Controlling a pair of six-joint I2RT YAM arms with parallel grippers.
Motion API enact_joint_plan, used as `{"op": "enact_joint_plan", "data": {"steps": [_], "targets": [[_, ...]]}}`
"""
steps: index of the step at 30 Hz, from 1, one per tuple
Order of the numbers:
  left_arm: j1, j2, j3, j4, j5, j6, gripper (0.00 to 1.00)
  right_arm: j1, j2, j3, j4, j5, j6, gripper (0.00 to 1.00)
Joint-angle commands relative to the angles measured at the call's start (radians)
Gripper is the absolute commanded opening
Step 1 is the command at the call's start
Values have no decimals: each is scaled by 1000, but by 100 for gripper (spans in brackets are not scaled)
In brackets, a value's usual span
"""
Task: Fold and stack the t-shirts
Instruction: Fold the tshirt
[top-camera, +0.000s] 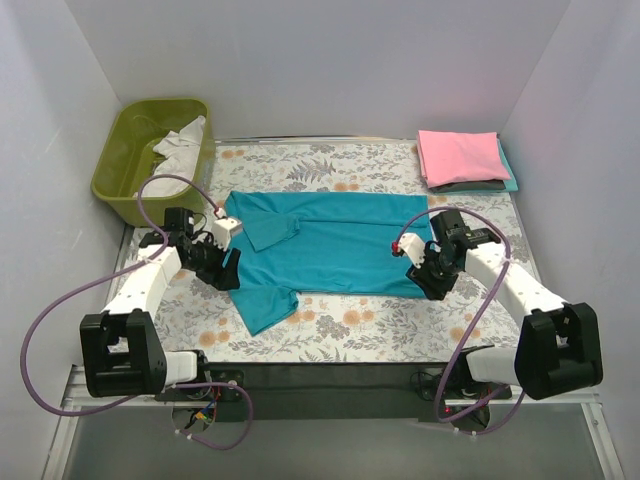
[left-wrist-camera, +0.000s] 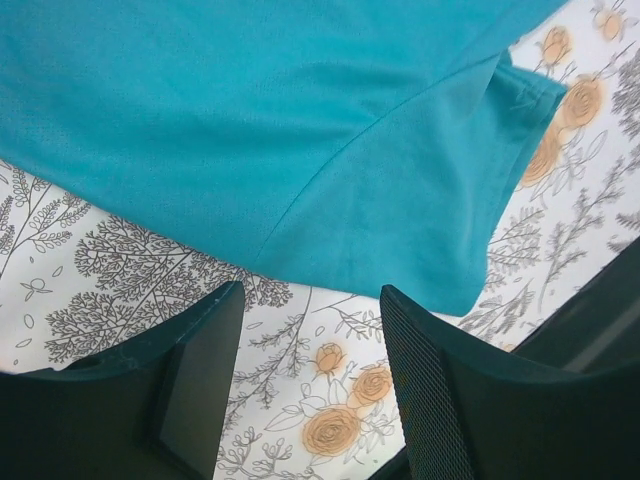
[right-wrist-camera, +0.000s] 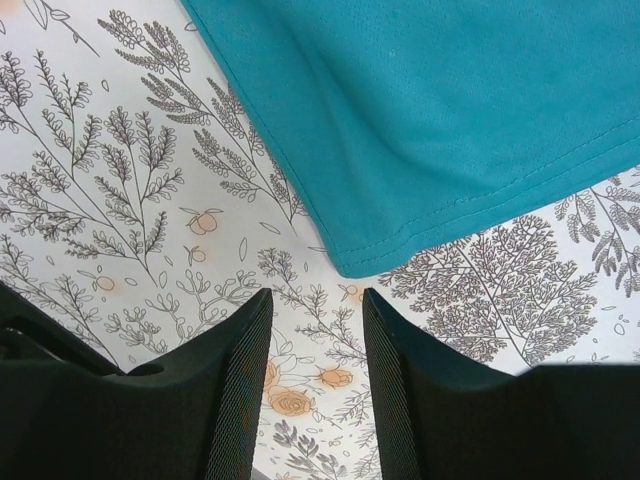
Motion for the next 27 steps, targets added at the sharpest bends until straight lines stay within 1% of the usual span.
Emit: {"op": "enact_joint_plan", "data": {"steps": [1, 9, 11, 12, 15, 21, 22, 25, 26, 27], "targets": [[-8, -61, -38, 9, -26, 112, 53, 43, -34, -33, 72, 36, 31, 41], [-8, -78, -60, 20, -42, 106, 53, 142, -19, -90, 146, 113, 77, 39], [-8, -76, -62, 20, -43, 109, 53, 146, -13, -131, 182, 145, 77, 40], [-8, -76, -69, 18, -44, 120, 53, 148, -14, -145, 224, 186, 79, 39], [-8, -81, -91, 4, -50, 164, 54, 148, -13, -182, 276, 234, 86, 40], [-13, -114, -149, 0, -62, 217, 54, 148, -31, -209, 311, 256, 99, 39], [-17, -115, -164, 6, -62, 223, 54, 148, -25, -214, 314, 257, 99, 38], [-26, -115, -187, 24, -75, 228, 54, 146, -11, -228, 314, 257, 96, 28], [-26, -116, -203, 42, -79, 226, 54, 146, -10, -231, 317, 259, 96, 23], [-70, -119, -210, 50, -79, 226, 55, 148, -9, -232, 317, 256, 94, 20]]}}
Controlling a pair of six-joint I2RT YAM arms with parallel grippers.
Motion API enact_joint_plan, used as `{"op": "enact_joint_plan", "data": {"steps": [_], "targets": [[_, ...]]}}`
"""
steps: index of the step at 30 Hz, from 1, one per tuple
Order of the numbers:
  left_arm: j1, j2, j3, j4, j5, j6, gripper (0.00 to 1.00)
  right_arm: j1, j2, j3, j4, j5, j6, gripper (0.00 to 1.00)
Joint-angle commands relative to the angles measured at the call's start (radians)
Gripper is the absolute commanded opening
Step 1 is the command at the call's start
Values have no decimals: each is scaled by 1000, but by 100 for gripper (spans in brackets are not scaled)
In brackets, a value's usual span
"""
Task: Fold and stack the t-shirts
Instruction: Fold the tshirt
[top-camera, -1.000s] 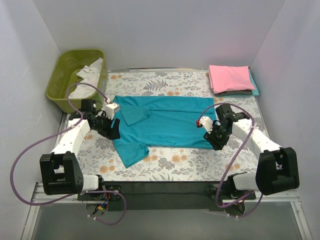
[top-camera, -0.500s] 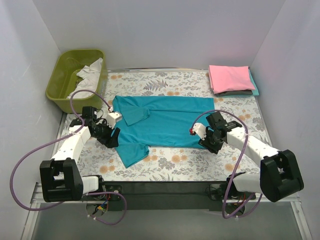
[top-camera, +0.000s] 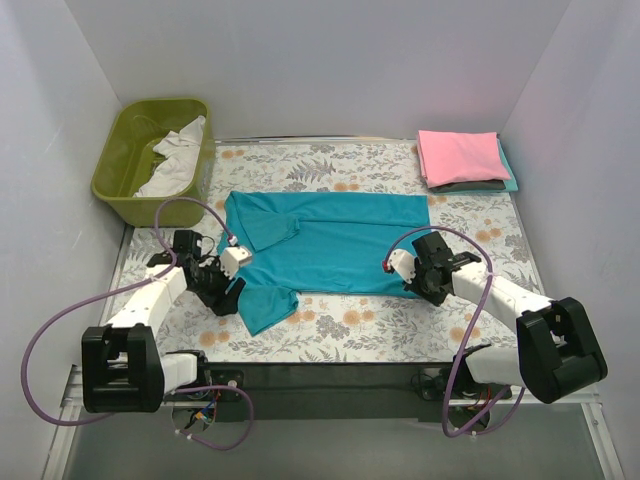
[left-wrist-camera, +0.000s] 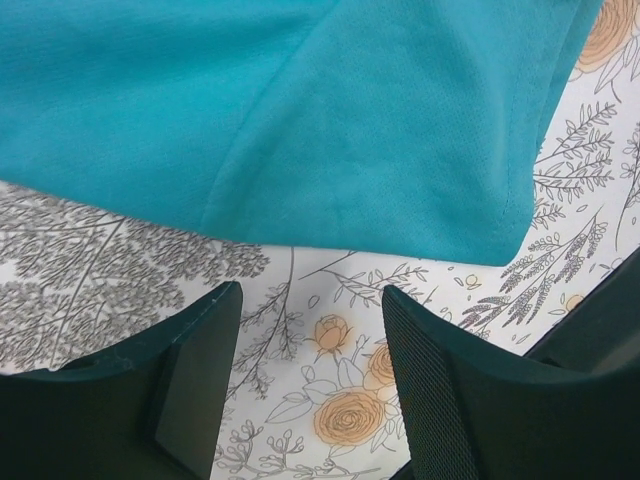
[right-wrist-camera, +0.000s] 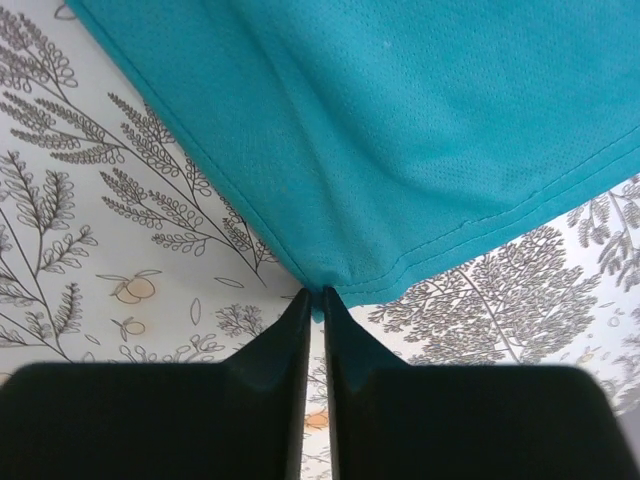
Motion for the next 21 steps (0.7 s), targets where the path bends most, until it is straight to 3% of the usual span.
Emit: {"op": "enact_joint_plan", "data": {"steps": [1, 4, 11, 18, 21], "targets": [[-62, -34, -31, 51, -18, 30, 55, 3, 8, -17, 25, 9, 6, 11], [-122, -43, -56, 79, -39, 15, 56, 3, 14, -10, 22, 11, 5, 1], [-216, -60, -123, 198, -116, -40, 50, 3, -5, 20, 2, -2, 2, 1], [-228, -28, -162, 269, -150, -54, 34, 3, -9, 30, 1, 11, -15, 1], [-229, -25, -166, 254, -139, -42, 15, 3, -8, 31, 2, 17, -18, 1]]}}
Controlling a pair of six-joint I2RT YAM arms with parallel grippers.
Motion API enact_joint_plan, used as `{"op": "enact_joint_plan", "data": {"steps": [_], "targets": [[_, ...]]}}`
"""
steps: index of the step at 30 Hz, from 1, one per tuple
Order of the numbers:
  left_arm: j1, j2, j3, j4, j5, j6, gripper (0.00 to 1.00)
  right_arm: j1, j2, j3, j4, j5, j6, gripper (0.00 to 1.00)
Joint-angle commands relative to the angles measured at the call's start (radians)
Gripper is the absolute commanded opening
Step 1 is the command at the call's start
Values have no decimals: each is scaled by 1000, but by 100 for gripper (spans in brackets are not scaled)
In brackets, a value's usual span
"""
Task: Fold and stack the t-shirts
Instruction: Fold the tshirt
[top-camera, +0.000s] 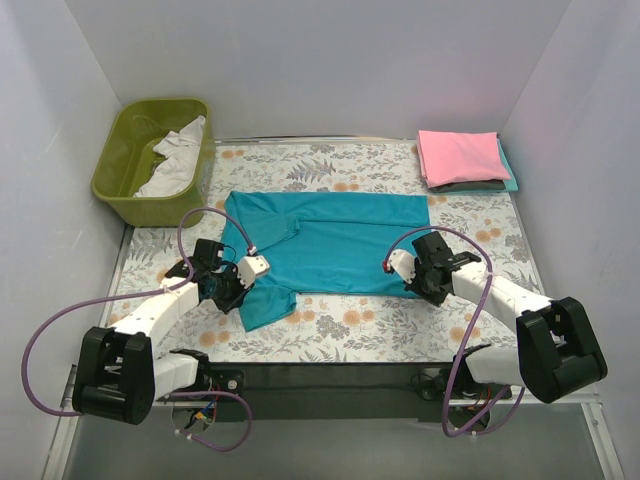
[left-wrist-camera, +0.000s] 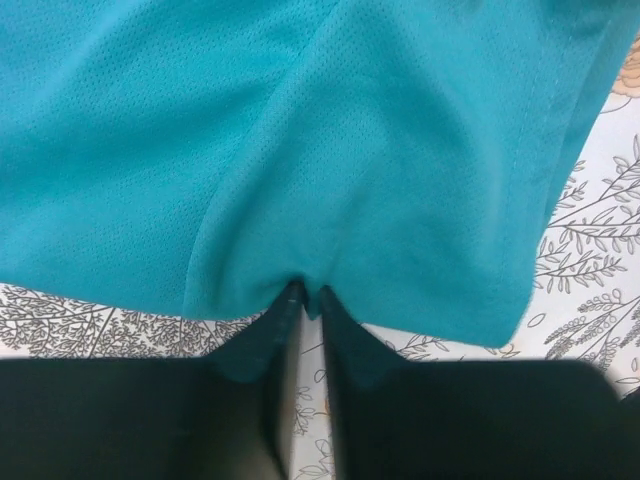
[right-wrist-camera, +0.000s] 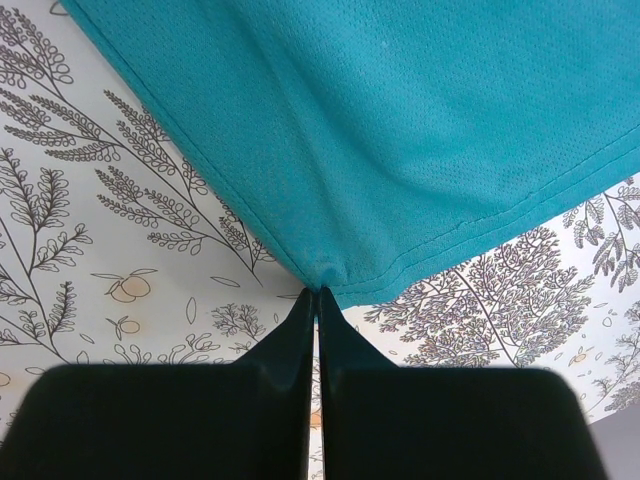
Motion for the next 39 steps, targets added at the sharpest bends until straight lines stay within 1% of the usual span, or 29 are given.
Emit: {"op": "enact_joint_plan", "data": {"steps": [1, 2, 4, 5, 7, 9, 12, 14, 17, 19, 20, 22, 23, 29, 39], "targets": [[-8, 2, -11, -38, 0, 20, 9, 3, -10, 36, -6, 6, -14, 1], [-8, -7, -1, -65, 13, 21, 4, 3, -13, 39, -10, 8, -16, 1], [-8, -63, 15, -141, 40, 26, 0, 3, -27, 51, -16, 7, -14, 1], [-8, -90, 33, -168, 48, 35, 0, 3, -39, 57, -32, 0, -14, 1], [-8, -174, 68, -270, 83, 38, 0, 3, -58, 83, -59, -7, -14, 1], [-8, -211, 131, -364, 97, 27, 0, 3, -99, 95, -95, -6, -17, 1], [-8, -246, 189, -424, 99, 4, 0, 1, -151, 117, -134, -10, -25, 1], [-7, -248, 231, -427, 83, -22, 0, -9, -164, 138, -151, 2, -34, 1], [6, -216, 305, -395, 71, -46, 0, -40, -159, 157, -148, -1, -71, 1], [21, -170, 349, -363, 71, -46, 0, -71, -119, 189, -147, -18, -88, 1], [35, -129, 378, -334, 68, -81, 0, -77, -106, 219, -145, -24, -97, 1], [62, -69, 420, -268, 71, -91, 0, -100, -50, 275, -136, -44, -112, 1], [108, 33, 491, -202, 79, -103, 0, -121, 29, 327, -113, -55, -137, 1], [138, 178, 575, -119, 68, -121, 0, -144, 143, 434, -78, -63, -164, 1], [145, 379, 696, -7, 62, -163, 0, -181, 377, 606, -43, -89, -194, 1]]}}
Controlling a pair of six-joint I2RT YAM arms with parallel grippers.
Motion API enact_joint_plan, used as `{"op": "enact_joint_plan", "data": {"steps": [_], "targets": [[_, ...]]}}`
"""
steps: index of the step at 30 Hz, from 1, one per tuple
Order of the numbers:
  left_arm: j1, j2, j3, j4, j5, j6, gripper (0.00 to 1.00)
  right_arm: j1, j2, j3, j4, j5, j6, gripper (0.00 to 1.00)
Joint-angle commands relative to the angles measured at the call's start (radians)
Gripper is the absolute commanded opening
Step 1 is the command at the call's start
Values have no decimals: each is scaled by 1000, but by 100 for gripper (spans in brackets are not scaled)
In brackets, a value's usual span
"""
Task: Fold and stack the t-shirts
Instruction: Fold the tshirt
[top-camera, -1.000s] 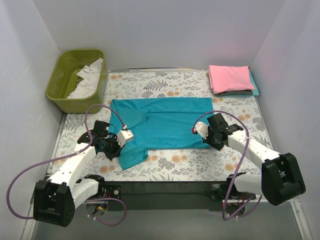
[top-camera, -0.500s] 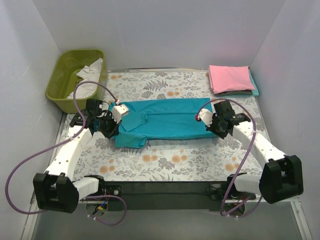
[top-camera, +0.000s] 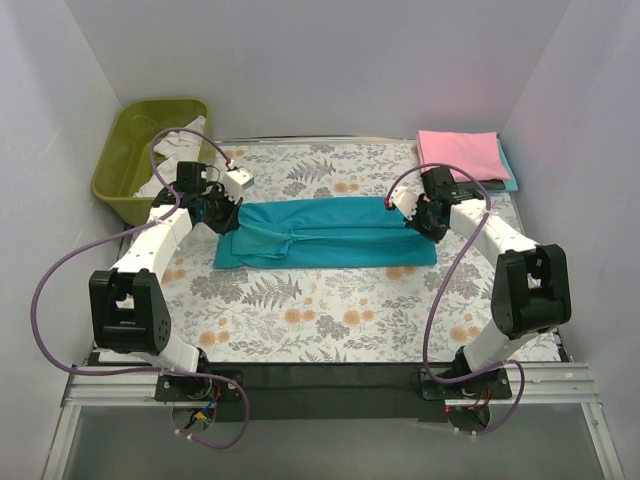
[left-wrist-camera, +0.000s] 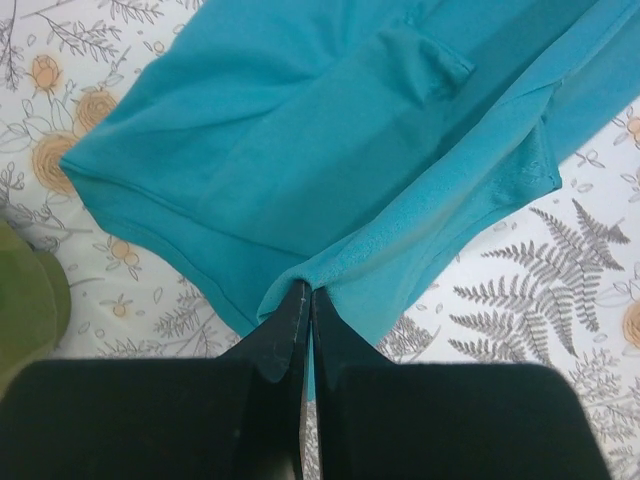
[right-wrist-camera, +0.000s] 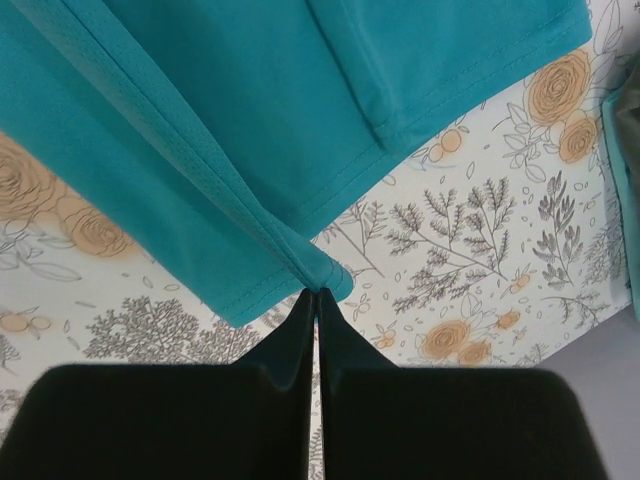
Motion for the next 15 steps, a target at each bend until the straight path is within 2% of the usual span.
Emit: {"op": "enact_joint_plan", "data": {"steps": [1, 15], "targets": [[6, 46, 62, 71, 0, -22, 0, -18, 61, 85, 28, -24, -28, 1], [6, 235, 128, 165, -14, -55, 0, -50, 248, 200, 48, -25, -33, 1]]}}
